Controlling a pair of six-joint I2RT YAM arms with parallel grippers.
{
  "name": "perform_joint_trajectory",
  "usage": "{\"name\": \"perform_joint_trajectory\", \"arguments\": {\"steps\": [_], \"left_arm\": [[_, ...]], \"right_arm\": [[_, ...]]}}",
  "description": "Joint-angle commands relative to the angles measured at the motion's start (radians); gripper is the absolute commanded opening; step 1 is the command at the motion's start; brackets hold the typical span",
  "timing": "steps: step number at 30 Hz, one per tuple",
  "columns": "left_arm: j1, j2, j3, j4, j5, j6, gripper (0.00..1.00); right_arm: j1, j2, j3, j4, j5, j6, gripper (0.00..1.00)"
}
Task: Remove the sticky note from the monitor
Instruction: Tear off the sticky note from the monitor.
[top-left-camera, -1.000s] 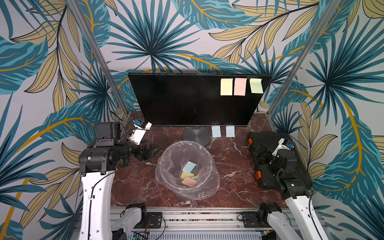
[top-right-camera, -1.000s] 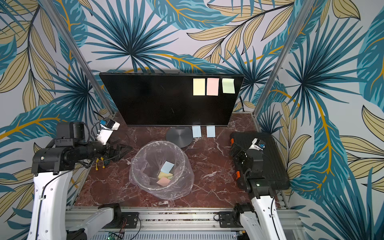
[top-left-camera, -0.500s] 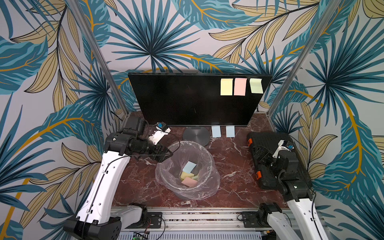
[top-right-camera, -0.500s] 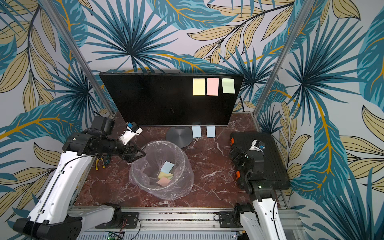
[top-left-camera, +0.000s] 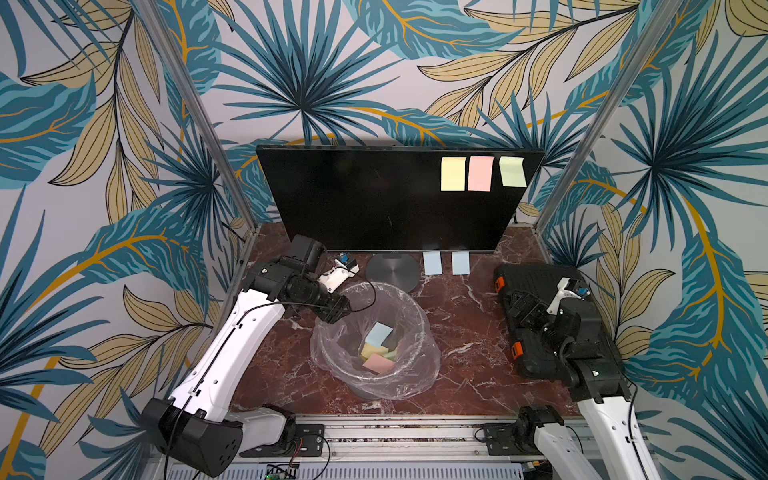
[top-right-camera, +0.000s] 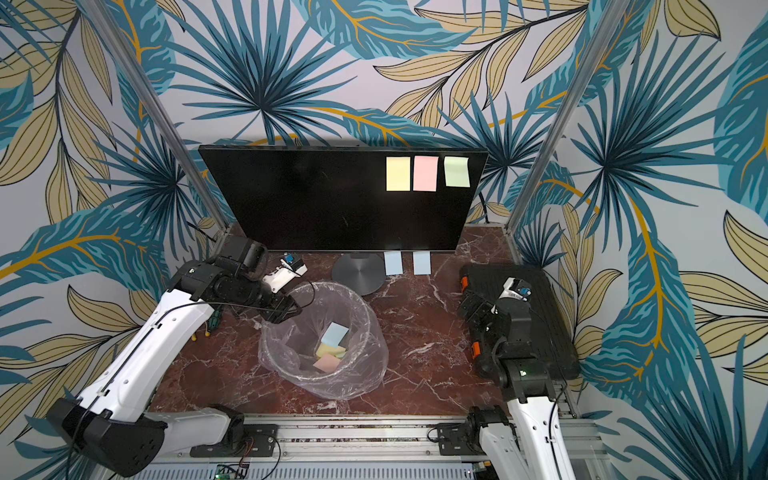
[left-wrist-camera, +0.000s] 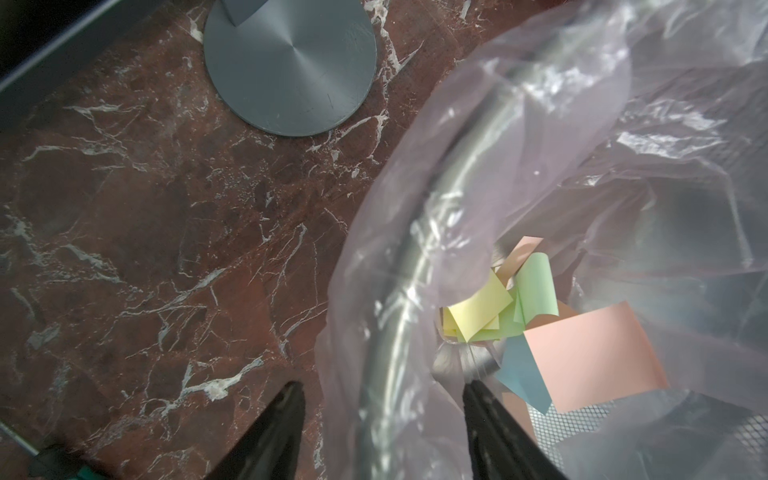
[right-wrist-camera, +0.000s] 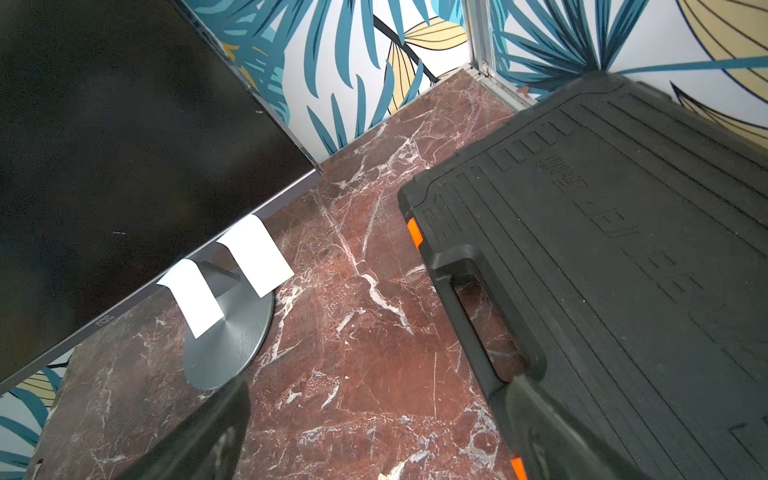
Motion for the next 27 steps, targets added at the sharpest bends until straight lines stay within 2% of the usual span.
{"name": "perform_joint_trajectory", "arguments": {"steps": [1,8,15,22,27], "left_arm": [[-0.008,0.009,-0.01,0.027,-0.03,-0.005,0.57],[-0.012,0.019,-0.011,0.031,-0.031,-0.011,0.46],[-0.01,0.021,-0.016,0.033,-0.019,-0.014,0.41],[-0.012,0.021,-0.011,0.029,-0.012,-0.013,0.38],[-0.012,0.021,-0.018,0.033,-0.011,-0.013,0.38]], "right_arm": [[0.0,0.001,0.052,-0.031,-0.037,-0.013,0.99],[-0.001,0.043,0.174,-0.047,-0.161,0.033,0.97],[-0.001,0.128,0.258,0.103,-0.388,0.159,0.95],[-0.001,0.264,0.376,0.279,-0.501,0.341,0.92],[-0.001,0.339,0.46,0.338,-0.506,0.402,0.92]]}}
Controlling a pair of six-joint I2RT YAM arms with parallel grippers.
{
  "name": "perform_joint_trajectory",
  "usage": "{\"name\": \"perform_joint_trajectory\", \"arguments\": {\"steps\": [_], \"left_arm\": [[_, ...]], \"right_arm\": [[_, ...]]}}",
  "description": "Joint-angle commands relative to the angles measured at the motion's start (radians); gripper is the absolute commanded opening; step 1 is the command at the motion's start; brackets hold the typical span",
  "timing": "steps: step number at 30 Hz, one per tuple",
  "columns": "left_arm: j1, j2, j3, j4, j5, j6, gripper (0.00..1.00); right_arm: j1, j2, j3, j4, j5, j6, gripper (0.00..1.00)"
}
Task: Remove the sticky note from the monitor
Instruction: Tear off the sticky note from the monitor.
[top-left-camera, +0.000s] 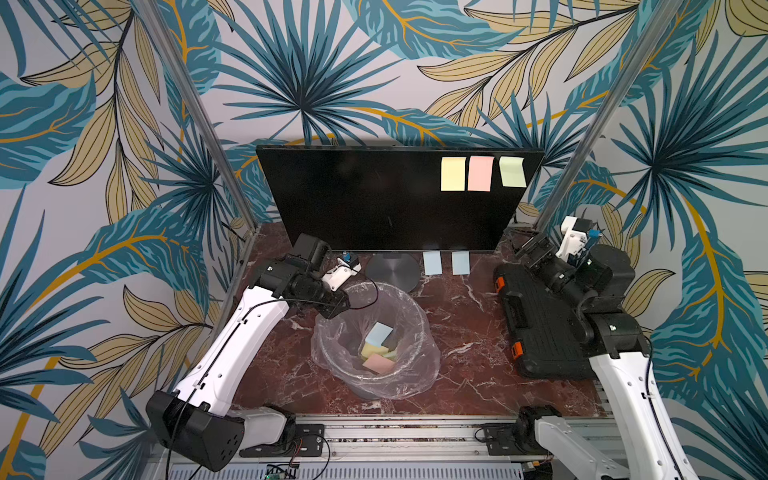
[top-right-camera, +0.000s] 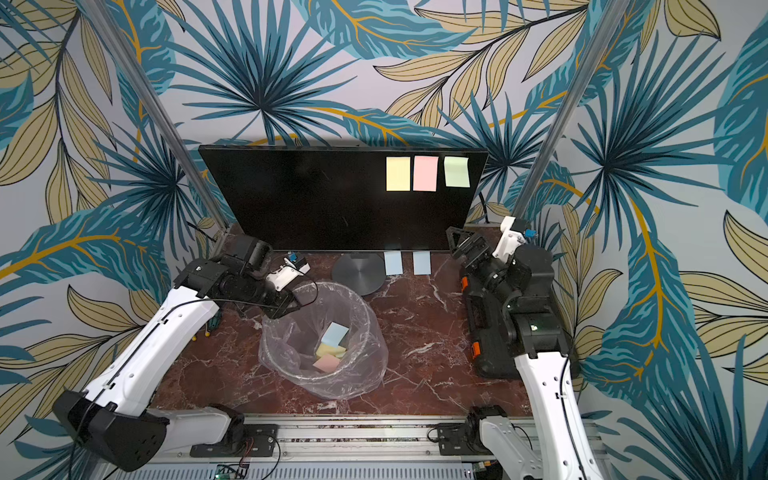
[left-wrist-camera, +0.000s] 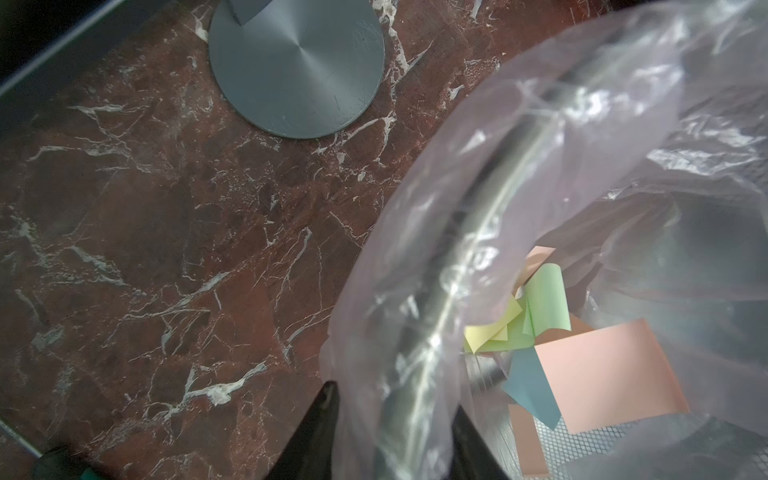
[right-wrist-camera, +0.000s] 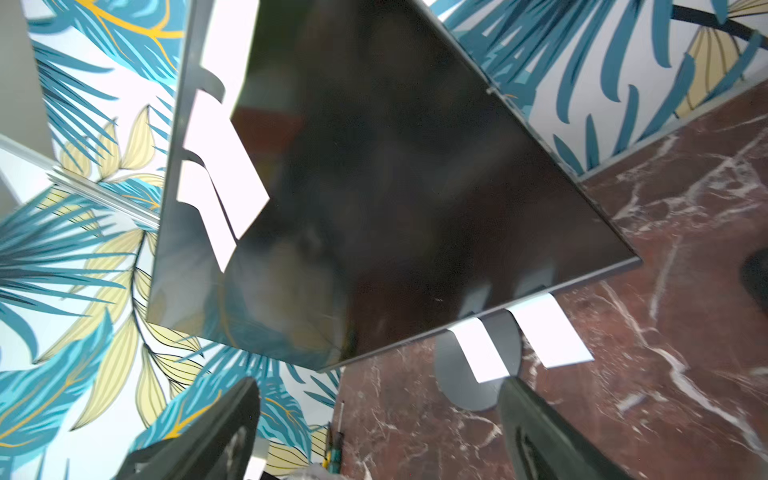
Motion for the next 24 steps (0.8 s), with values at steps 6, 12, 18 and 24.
{"name": "perform_joint_trajectory", "arguments": {"steps": [6,12,18,24], "left_arm": [[-0.004,0.016,-0.007,0.006,0.007,0.001,0.37],[-0.005,0.017,-0.008,0.006,0.009,0.003,0.36],[-0.004,0.011,-0.013,0.008,0.011,0.008,0.37],[-0.005,0.012,-0.014,0.006,0.019,0.009,0.37]], "right_arm": [[-0.001,0.057,0.105,0.126,-0.007,0.1,0.91],[-0.001,0.124,0.17,0.147,0.01,0.122,0.89],[-0.001,0.174,0.202,0.202,0.032,0.136,0.87],[-0.001,0.245,0.261,0.236,0.031,0.135,0.84]]}}
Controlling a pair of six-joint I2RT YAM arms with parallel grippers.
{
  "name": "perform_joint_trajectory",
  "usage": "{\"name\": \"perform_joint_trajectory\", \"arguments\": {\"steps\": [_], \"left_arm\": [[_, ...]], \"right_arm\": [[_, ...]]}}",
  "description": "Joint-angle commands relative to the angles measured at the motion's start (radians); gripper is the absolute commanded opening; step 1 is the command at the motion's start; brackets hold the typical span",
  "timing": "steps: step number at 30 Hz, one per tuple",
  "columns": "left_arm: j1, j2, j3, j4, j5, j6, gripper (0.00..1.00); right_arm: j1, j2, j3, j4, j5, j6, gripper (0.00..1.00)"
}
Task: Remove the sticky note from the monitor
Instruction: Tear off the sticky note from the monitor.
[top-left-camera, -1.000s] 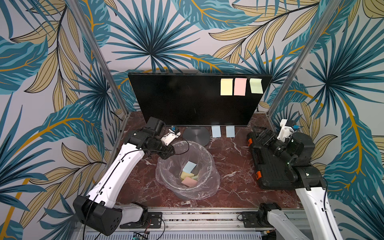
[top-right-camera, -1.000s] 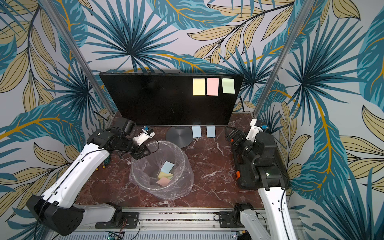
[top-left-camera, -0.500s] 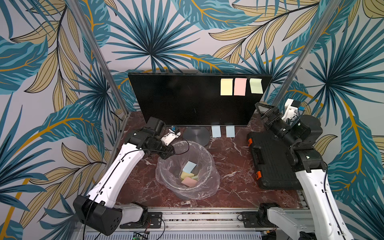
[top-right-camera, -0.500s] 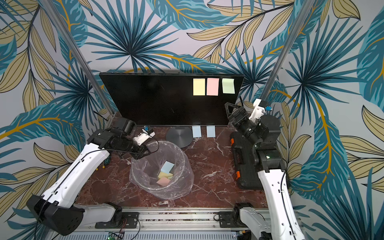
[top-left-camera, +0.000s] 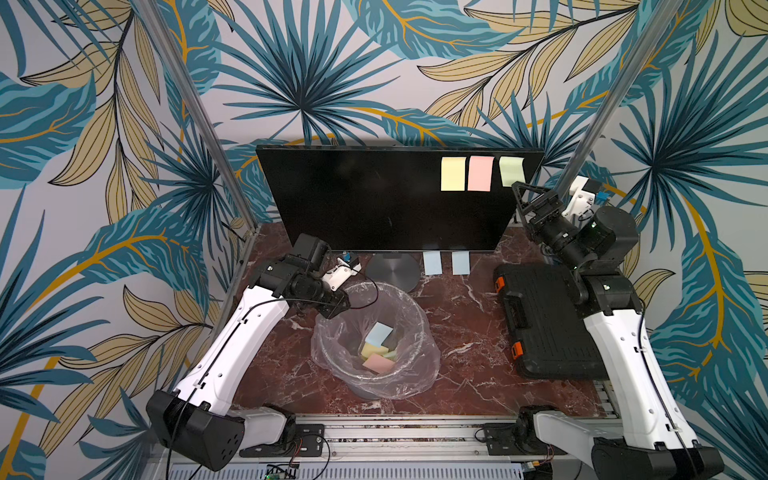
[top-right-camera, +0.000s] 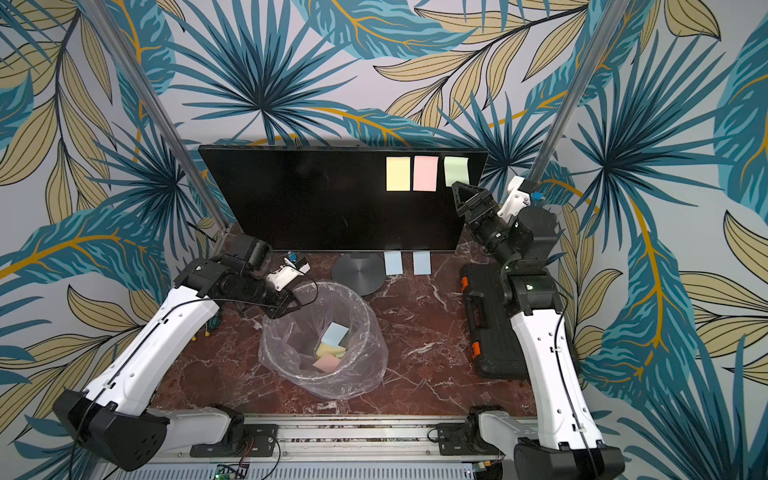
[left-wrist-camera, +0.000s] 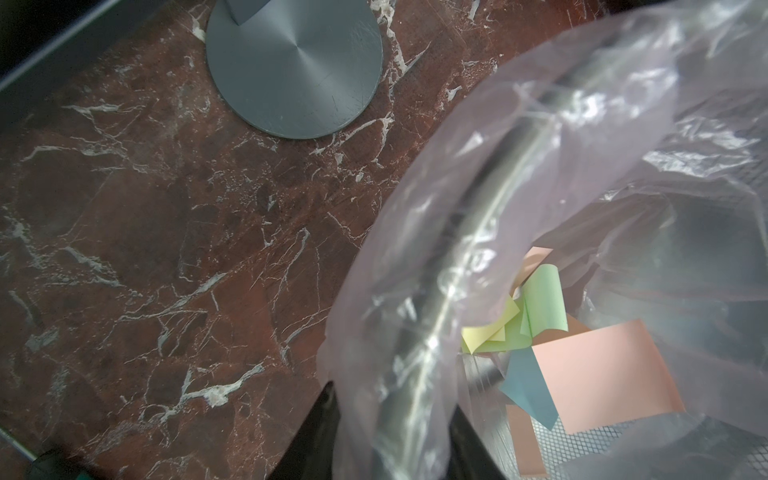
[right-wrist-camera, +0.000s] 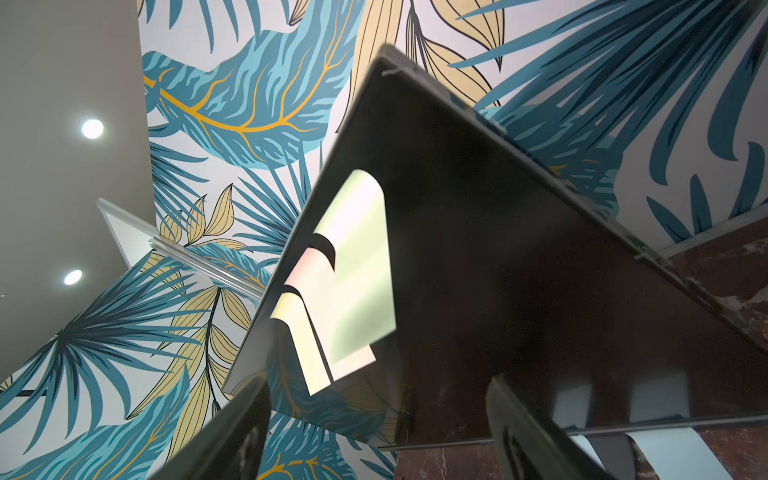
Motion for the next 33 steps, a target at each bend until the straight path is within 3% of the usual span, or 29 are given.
{"name": "perform_joint_trajectory", "arguments": {"steps": [1,15,30,33], "left_arm": [[-0.004,0.011,-0.013,0.006,0.011,0.011,0.37],[-0.003,0.011,-0.009,0.008,0.002,0.013,0.37],[-0.004,0.012,-0.012,0.007,0.003,0.016,0.38],[-0.003,0.013,-0.013,0.005,-0.002,0.016,0.38]], "right_arm": [[-0.001,0.027,0.044,0.057,0.016,0.007,0.83],[-0.001,0.124,0.094,0.124,0.043,0.033,0.59],[-0.001,0.127,0.112,0.119,0.043,0.028,0.1],[-0.001,0.115,0.115,0.115,0.043,0.019,0.05]]}}
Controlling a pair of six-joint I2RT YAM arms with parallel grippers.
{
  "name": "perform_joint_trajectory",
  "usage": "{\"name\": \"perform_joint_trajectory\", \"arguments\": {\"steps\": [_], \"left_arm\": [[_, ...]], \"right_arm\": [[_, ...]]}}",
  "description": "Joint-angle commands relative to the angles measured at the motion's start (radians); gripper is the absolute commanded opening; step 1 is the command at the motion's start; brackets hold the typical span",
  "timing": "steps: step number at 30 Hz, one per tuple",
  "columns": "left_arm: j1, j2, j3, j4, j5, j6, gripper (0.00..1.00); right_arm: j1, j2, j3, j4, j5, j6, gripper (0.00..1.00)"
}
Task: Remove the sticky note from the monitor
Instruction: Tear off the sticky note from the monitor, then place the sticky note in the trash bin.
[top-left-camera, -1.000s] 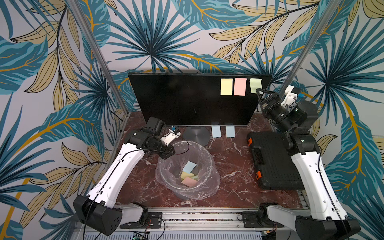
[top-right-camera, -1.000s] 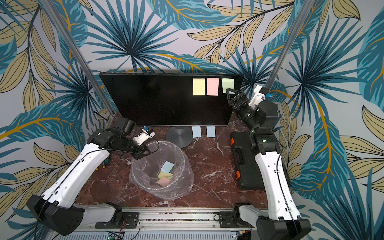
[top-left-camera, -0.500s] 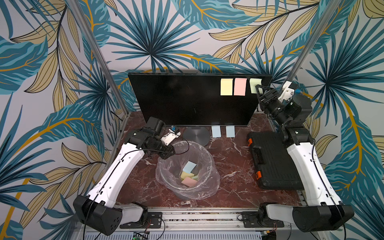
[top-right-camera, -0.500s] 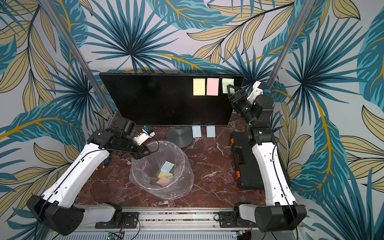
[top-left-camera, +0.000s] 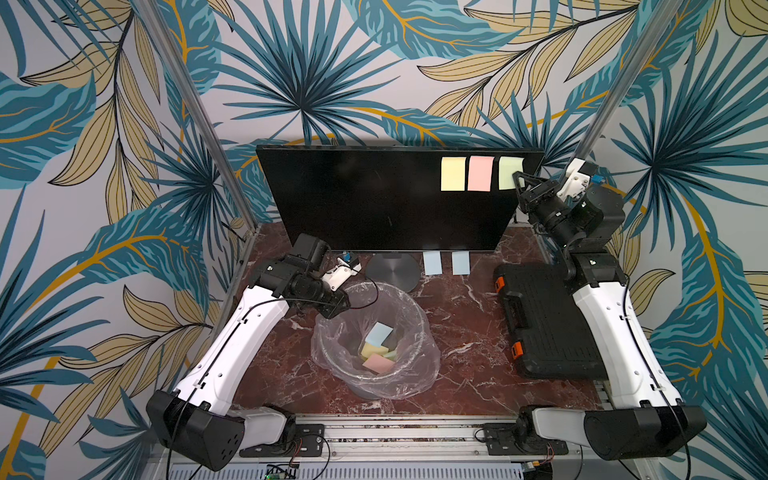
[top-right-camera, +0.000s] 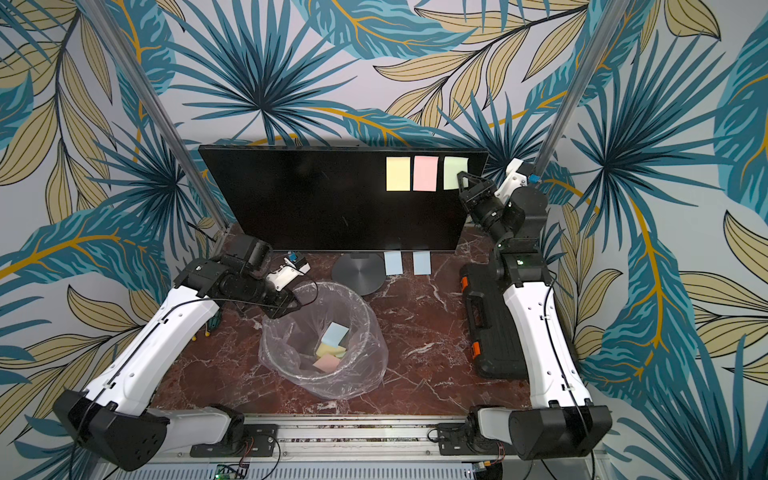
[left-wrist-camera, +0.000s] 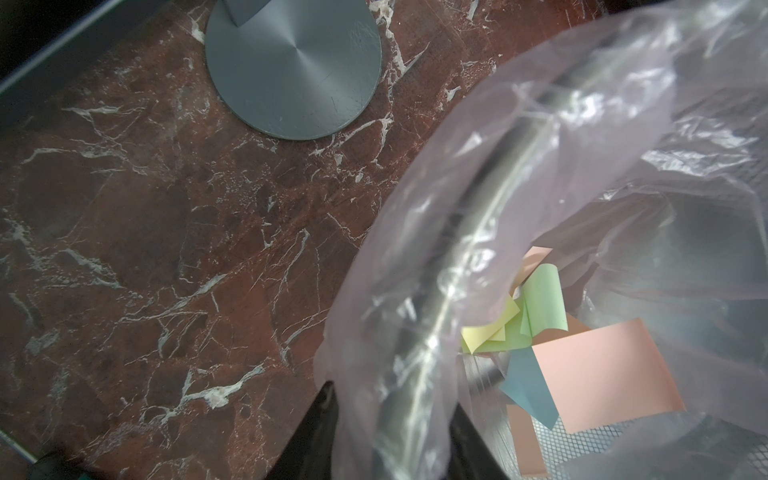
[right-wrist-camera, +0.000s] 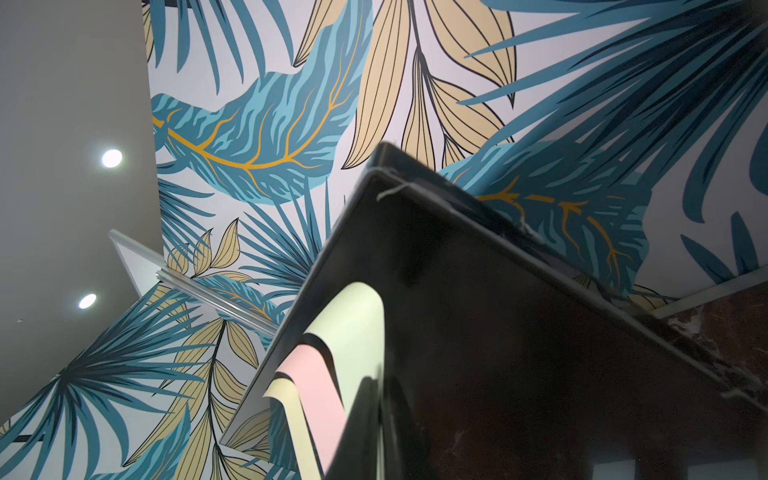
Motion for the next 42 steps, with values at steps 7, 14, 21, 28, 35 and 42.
{"name": "perform_joint_trajectory", "arguments": {"steps": [7,14,21,28,35,42], "left_arm": [[-0.004,0.011,-0.013,0.005,-0.007,0.011,0.39],[-0.004,0.012,-0.015,0.006,-0.008,0.013,0.39],[-0.003,0.01,-0.018,0.007,-0.008,0.013,0.39],[-0.004,0.011,-0.018,0.005,-0.012,0.015,0.39],[-0.003,0.014,-0.019,0.007,-0.014,0.015,0.39],[-0.004,0.016,-0.021,0.005,-0.011,0.013,0.39]], "right_arm": [[0.001,-0.051,0.042,-0.001,-0.006,-0.04,0.0],[0.001,-0.091,0.051,-0.008,-0.042,-0.057,0.0],[0.006,-0.154,0.027,-0.056,-0.136,-0.071,0.0],[0.184,-0.207,-0.02,-0.289,-0.164,-0.293,0.0],[0.447,-0.203,-0.116,-0.428,-0.101,-0.517,0.0],[0.651,-0.111,-0.135,-0.562,-0.044,-0.669,0.0]]}}
